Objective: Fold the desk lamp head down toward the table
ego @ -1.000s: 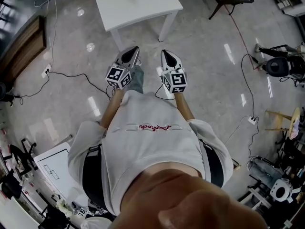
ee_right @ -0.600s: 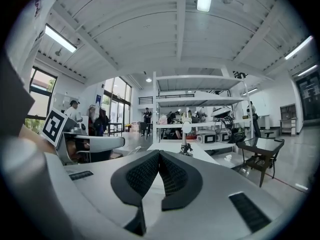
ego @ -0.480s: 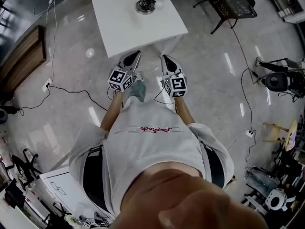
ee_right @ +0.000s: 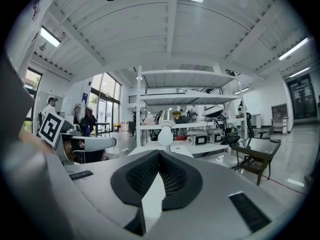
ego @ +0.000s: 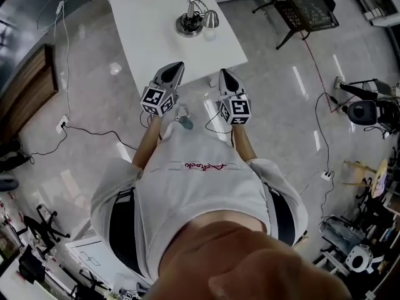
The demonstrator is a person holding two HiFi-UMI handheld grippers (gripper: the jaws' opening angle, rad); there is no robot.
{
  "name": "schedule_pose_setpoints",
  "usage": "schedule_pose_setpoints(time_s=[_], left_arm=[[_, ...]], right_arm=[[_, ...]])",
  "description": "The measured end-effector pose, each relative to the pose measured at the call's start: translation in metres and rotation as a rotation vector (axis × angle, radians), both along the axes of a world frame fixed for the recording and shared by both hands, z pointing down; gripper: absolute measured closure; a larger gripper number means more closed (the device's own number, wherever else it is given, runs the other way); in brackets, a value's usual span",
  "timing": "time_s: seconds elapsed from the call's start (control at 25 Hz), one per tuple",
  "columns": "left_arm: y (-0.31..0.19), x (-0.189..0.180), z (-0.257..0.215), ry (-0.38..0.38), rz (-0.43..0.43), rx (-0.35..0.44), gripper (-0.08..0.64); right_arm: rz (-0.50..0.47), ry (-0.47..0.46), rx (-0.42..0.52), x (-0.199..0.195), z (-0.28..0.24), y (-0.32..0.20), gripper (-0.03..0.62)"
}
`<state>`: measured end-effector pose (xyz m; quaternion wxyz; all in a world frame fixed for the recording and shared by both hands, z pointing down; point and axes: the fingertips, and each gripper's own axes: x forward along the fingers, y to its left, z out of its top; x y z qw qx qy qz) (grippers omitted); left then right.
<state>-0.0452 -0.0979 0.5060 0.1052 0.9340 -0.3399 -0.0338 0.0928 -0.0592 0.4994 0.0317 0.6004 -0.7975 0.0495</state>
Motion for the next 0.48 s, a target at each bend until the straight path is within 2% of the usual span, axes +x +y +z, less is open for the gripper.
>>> schedule_pose_setpoints(time_s=[0.28, 0.48], left_arm=[[-0.065, 0.013, -0.006, 0.015, 0.013, 0.003, 0.535], [-0.1, 0.016, -0.005, 0.012, 0.02, 0.0, 0.535]], right_arm=[[0.046, 0.015, 0.002, 0.026, -0.008, -0.051, 0.572], [0.064, 0.014, -0.013, 0.031, -0.002, -0.082, 0.572]])
